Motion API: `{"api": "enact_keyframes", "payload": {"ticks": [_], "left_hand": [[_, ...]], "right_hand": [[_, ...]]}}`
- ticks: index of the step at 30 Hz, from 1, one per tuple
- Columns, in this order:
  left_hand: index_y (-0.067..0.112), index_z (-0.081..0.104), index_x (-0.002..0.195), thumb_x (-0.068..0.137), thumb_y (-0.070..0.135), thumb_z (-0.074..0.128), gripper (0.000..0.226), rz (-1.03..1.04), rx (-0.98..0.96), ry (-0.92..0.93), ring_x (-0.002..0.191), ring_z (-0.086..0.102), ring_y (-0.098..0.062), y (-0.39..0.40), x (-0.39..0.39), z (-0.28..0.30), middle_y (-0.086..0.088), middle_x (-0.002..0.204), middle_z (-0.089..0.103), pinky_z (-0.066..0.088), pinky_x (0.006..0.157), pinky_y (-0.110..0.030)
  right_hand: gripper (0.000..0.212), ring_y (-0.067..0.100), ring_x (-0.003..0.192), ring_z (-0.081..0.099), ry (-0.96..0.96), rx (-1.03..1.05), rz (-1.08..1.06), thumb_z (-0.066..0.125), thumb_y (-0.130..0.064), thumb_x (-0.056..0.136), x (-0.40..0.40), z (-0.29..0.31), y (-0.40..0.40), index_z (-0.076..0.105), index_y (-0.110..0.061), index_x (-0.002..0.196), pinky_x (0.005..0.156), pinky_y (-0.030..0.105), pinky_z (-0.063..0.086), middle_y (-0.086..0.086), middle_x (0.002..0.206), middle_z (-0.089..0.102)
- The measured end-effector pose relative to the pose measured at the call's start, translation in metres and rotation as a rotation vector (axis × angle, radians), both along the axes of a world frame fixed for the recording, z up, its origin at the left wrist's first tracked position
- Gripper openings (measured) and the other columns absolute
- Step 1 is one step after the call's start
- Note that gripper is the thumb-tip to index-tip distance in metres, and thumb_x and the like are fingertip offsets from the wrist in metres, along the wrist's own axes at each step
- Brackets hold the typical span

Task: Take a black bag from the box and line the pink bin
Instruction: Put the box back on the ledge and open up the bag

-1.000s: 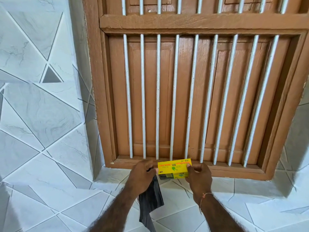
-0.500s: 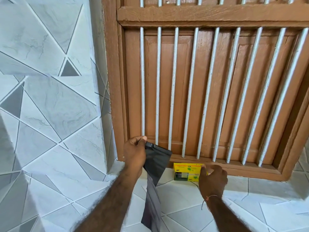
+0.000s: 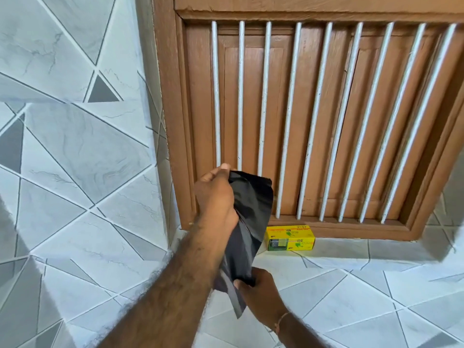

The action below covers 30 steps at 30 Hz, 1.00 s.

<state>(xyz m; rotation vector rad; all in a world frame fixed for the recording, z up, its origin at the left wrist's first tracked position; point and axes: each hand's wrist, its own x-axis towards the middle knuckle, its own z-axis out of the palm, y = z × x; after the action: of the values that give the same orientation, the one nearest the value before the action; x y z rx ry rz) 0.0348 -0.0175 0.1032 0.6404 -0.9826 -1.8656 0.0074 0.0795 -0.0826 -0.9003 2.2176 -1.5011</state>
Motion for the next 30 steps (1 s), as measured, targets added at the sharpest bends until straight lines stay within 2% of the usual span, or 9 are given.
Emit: {"api": "enact_keyframes", "payload": {"ticks": [4,10,13,14,16,18,21,23,30], "left_hand": [[0.009,0.068,0.084,0.092,0.014,0.063,0.011,0.051,-0.012,0.084,0.060,0.063,-0.017,-0.005,0.030,0.032,-0.006,0.070,0.066,0.056,0.060,-0.026],[0.013,0.061,0.061,0.084,0.008,0.065,0.024,0.296,-0.101,0.094,0.062,0.056,-0.021,-0.024,0.089,0.052,-0.008,0.067,0.057,0.052,0.062,-0.036],[0.019,0.068,0.104,0.092,0.037,0.051,0.027,0.337,-0.413,-0.341,0.104,0.063,-0.027,-0.023,0.110,0.038,-0.009,0.110,0.067,0.051,0.090,-0.038],[0.023,0.055,0.131,0.092,0.047,0.046,0.046,0.388,-0.537,-0.535,0.124,0.053,-0.029,-0.017,0.120,0.026,-0.009,0.134,0.057,0.044,0.104,-0.042],[0.020,0.035,0.146,0.092,0.051,0.047,0.065,0.593,-0.763,-0.689,0.137,0.038,-0.030,0.016,0.145,-0.004,-0.010,0.150,0.042,0.031,0.113,-0.048],[0.017,0.050,0.134,0.092,0.044,0.053,0.050,0.664,-0.970,-0.619,0.125,0.049,-0.029,0.071,0.169,-0.048,-0.006,0.136,0.055,0.039,0.105,-0.047],[0.039,0.056,0.108,0.086,0.043,0.064,0.024,0.128,-1.025,-0.650,0.103,0.056,-0.005,0.153,0.203,-0.121,0.019,0.110,0.056,0.047,0.085,-0.023],[0.051,0.046,0.105,0.082,0.040,0.071,0.036,-0.149,-1.000,-0.783,0.105,0.050,0.003,0.187,0.220,-0.159,0.025,0.108,0.049,0.039,0.086,-0.008],[0.028,0.065,0.074,0.086,0.012,0.064,0.020,0.085,-0.651,-0.869,0.076,0.064,-0.010,0.190,0.272,-0.173,0.010,0.074,0.068,0.049,0.070,-0.024]], "right_hand": [[0.040,0.001,0.048,0.046,0.019,0.114,0.016,0.061,-0.013,0.085,0.010,-0.013,0.028,0.056,-0.031,0.049,0.050,0.010,0.036,-0.014,0.046,0.051],[0.033,0.001,0.050,0.047,-0.022,0.137,0.128,0.060,-0.020,0.091,0.033,0.011,0.072,0.051,-0.024,0.059,0.050,0.011,0.037,-0.013,0.049,0.053],[0.034,0.002,0.048,0.048,-0.182,0.026,0.160,0.069,-0.019,0.086,0.052,0.024,0.096,0.057,-0.018,0.054,0.049,0.012,0.036,-0.015,0.046,0.056],[0.025,0.009,0.054,0.057,-0.269,-0.031,0.166,0.072,-0.020,0.084,0.058,0.026,0.102,0.066,-0.014,0.061,0.053,0.017,0.043,-0.010,0.056,0.065],[0.014,0.017,0.063,0.070,-0.461,-0.119,0.159,0.073,-0.020,0.084,0.072,0.031,0.117,0.074,-0.007,0.079,0.055,0.022,0.051,0.005,0.072,0.076],[0.015,0.013,0.056,0.068,-0.553,-0.172,0.126,0.075,-0.021,0.082,0.084,0.028,0.127,0.075,-0.007,0.079,0.051,0.020,0.050,0.002,0.066,0.075],[0.022,0.023,0.066,0.069,-0.633,-0.236,0.085,0.079,-0.024,0.077,0.103,0.019,0.140,0.077,-0.005,0.090,0.061,0.029,0.054,0.011,0.080,0.077],[0.026,0.031,0.072,0.070,-0.690,-0.276,0.101,0.076,-0.025,0.080,0.119,0.015,0.147,0.075,-0.001,0.090,0.067,0.036,0.056,0.018,0.087,0.076],[0.029,0.034,0.087,0.068,-0.725,-0.275,0.312,0.069,-0.020,0.087,0.182,0.023,0.166,0.069,0.007,0.096,0.081,0.044,0.054,0.027,0.100,0.072]]}}
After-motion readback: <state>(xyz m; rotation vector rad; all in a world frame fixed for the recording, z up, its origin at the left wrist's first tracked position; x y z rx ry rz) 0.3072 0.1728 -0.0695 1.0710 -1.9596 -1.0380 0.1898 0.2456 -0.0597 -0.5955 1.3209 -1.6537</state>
